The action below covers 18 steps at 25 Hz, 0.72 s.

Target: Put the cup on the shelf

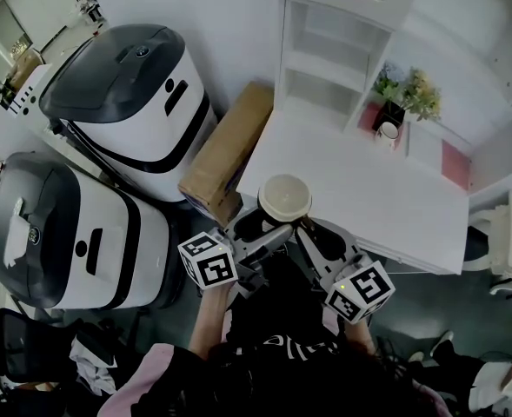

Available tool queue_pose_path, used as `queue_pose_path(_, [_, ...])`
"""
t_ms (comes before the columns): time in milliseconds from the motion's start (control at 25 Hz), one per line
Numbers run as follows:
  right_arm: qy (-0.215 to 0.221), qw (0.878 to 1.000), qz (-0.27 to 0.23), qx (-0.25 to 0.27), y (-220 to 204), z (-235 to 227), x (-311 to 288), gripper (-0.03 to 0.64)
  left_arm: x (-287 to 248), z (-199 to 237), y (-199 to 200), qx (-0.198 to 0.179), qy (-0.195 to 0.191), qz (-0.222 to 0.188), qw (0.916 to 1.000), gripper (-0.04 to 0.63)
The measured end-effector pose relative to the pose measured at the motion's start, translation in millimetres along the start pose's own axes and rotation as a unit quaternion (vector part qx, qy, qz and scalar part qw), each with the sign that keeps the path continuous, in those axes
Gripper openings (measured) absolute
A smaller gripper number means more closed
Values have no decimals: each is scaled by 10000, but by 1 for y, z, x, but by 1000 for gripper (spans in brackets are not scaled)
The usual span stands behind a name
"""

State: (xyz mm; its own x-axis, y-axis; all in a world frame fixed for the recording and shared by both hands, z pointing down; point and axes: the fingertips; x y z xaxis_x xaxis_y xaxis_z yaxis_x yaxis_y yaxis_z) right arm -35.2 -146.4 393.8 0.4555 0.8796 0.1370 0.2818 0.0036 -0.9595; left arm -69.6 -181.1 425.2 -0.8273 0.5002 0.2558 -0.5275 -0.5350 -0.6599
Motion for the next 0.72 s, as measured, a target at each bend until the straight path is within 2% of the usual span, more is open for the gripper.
queue_pose_path(320, [28, 10000, -13, -91, 2, -39, -38, 83, -38, 34, 17, -47, 27, 13, 10000, 368])
queue_pose_path(720, [-194, 9993, -245, -206, 27, -118, -94, 83, -125, 75, 47, -121, -54, 161, 9998, 368])
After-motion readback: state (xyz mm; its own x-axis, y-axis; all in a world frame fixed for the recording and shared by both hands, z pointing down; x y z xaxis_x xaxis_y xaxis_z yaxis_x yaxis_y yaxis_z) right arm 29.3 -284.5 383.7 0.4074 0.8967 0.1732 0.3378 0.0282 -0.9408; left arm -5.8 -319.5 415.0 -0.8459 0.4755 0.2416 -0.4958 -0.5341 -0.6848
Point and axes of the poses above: the fingertips, and each gripper's own axes: x backward along the fingers, z to its left, y out of its top, and after that the axes turned 15 degrees about -z, right-handed
